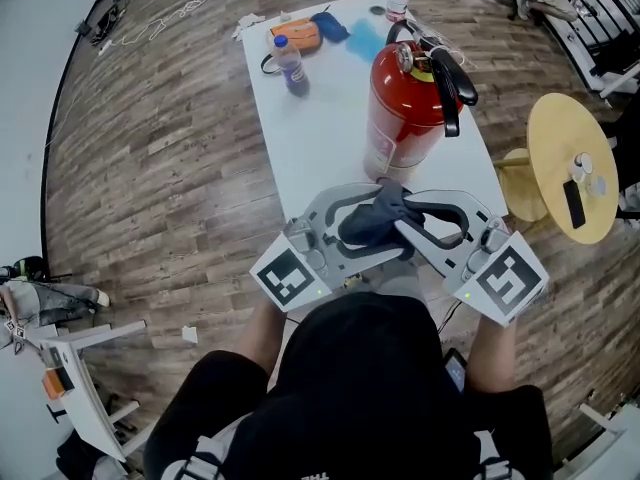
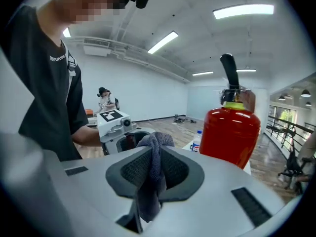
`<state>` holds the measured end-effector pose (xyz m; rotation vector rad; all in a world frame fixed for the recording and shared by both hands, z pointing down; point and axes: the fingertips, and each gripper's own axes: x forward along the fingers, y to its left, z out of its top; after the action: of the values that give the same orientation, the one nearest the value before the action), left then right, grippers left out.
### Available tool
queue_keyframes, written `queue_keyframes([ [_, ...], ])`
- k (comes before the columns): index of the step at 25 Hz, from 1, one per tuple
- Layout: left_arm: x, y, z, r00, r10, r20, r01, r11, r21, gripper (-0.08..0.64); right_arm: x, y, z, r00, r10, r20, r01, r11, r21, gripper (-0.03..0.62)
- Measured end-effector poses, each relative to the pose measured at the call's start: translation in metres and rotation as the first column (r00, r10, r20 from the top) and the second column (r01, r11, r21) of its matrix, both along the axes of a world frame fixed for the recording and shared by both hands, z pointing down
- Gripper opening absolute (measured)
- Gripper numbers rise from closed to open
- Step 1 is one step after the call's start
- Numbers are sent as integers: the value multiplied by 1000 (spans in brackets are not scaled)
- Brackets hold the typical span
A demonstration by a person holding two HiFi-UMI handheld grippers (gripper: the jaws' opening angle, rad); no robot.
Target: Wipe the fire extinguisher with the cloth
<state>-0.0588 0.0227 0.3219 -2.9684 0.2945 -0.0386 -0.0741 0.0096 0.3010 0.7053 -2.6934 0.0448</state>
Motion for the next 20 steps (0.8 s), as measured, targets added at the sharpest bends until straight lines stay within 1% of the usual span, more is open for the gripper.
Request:
queue_keyframes([
  [1, 0, 0, 2, 999, -8, 37, 6, 999, 36, 272, -3, 1, 2, 1000, -21, 1, 21, 1000, -1, 63],
  [2, -2, -3, 4, 997, -37, 61, 33, 998, 59, 163, -5, 1, 4, 1000, -30, -1, 30, 1000, 4, 63],
  [3, -5, -6, 5, 996, -65, 68, 61, 996, 63, 96, -6, 0, 5, 1000, -29, 2, 29, 1000, 10, 63],
  [4, -8, -9, 5, 995, -79, 59, 77, 996, 48, 75, -7, 0, 5, 1000, -22, 12, 22, 1000, 16, 64],
  [6, -10, -13, 4, 996, -78, 41, 78, 997, 11, 72, -5, -3, 5, 999, 7, 40, -8, 1000, 21, 67],
  [7, -11, -16, 4, 996, -82, 41, 82, 997, 6, 72, -3, -6, 5, 998, 28, 50, -29, 999, 25, 75],
  [8, -14, -22, 3, 994, -101, 34, 102, 995, -7, 72, 1, -9, 3, 997, 55, 60, -57, 998, 30, 87],
  [9, -20, -30, 2, 990, -142, 14, 142, 988, -54, 72, 6, -13, 0, 993, 89, 71, -92, 995, 34, 89],
  [10, -29, -41, 3, 980, -196, -6, 194, 973, -128, 71, 12, -17, -3, 989, 124, 82, -127, 991, 39, 89],
  [11, -38, -53, 5, 969, -249, -11, 242, 952, -189, 69, 19, -21, -6, 985, 147, 92, -152, 987, 46, 89],
  [12, -47, -66, 8, 957, -292, -4, 284, 935, -213, 69, 24, -24, -9, 982, 159, 103, -166, 984, 59, 89],
  [13, -54, -78, 11, 944, -329, 7, 323, 923, -210, 71, 27, -26, -10, 979, 166, 115, -175, 982, 74, 89],
  [16, -66, -112, 10, 903, -428, 25, 427, 892, -150, 71, 29, -31, -12, 969, 198, 146, -216, 968, 126, 89],
  [17, -66, -122, 4, 897, -441, 17, 439, 889, -126, 71, 29, -32, -13, 968, 203, 147, -223, 965, 138, 89],
  [20, -57, -151, -29, 899, -436, -38, 433, 899, -66, 71, 26, -35, -11, 973, 208, 104, -222, 963, 153, 89],
])
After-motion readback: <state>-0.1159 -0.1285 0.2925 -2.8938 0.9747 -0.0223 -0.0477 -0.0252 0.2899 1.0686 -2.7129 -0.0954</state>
